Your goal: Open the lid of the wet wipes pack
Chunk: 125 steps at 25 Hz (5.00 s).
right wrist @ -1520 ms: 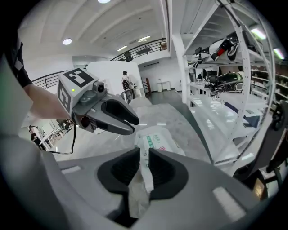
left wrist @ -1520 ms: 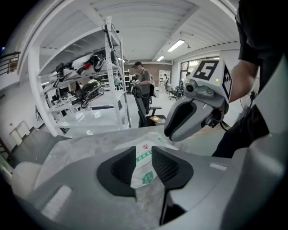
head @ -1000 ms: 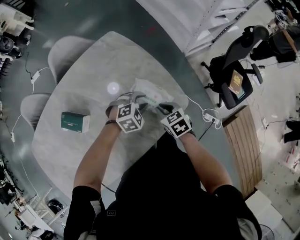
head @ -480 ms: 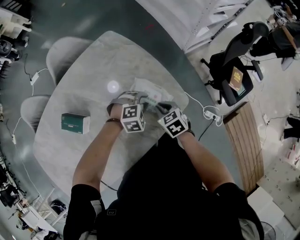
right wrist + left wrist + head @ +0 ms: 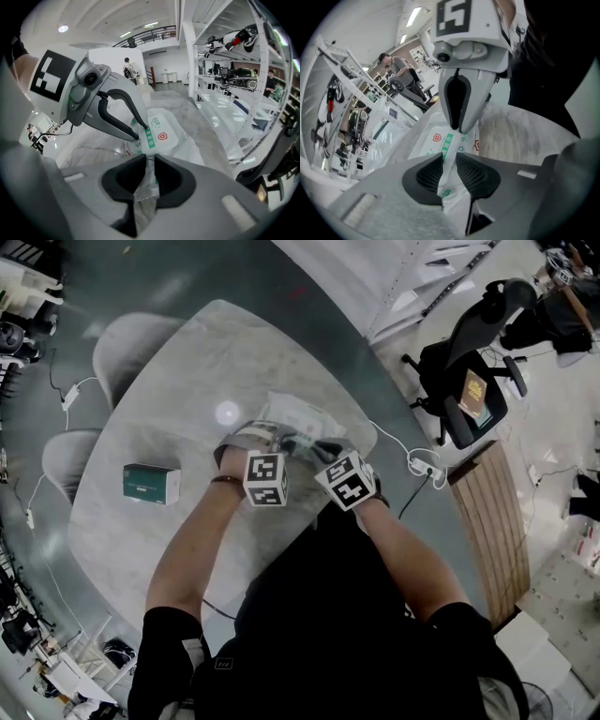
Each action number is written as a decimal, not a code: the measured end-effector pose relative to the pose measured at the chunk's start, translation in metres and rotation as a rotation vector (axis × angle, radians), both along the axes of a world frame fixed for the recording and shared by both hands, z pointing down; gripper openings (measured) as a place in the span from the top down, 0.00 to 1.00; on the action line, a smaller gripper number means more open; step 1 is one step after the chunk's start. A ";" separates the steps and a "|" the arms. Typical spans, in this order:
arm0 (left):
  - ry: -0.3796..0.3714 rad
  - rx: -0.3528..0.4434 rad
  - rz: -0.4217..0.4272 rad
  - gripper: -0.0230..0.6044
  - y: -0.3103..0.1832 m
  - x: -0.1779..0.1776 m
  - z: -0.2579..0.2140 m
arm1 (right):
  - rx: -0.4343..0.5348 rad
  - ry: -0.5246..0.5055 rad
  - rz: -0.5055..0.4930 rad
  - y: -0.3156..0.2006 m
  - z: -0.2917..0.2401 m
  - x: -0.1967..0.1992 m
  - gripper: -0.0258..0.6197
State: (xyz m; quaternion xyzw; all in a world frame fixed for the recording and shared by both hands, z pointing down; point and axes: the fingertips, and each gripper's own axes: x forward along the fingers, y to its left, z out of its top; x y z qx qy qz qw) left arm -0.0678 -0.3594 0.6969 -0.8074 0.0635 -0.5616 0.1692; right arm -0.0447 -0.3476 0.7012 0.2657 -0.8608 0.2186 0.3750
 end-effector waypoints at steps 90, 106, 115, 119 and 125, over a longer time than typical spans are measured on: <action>0.929 -0.054 -0.877 0.84 0.101 -0.069 -0.200 | 0.237 -0.278 0.179 0.104 -0.200 0.084 0.96; 1.070 0.054 -1.021 0.87 0.089 -0.014 -0.275 | 0.447 -0.419 0.129 0.064 -0.299 0.177 0.96; 1.071 0.161 -0.996 0.87 0.077 -0.013 -0.309 | 0.519 -0.475 0.121 0.048 -0.323 0.185 0.96; 1.076 0.178 -1.031 0.88 0.083 -0.026 -0.307 | 0.507 -0.495 0.093 0.049 -0.325 0.168 0.96; 1.074 0.181 -1.052 0.88 0.086 -0.039 -0.306 | 0.514 -0.500 0.069 0.048 -0.336 0.153 0.96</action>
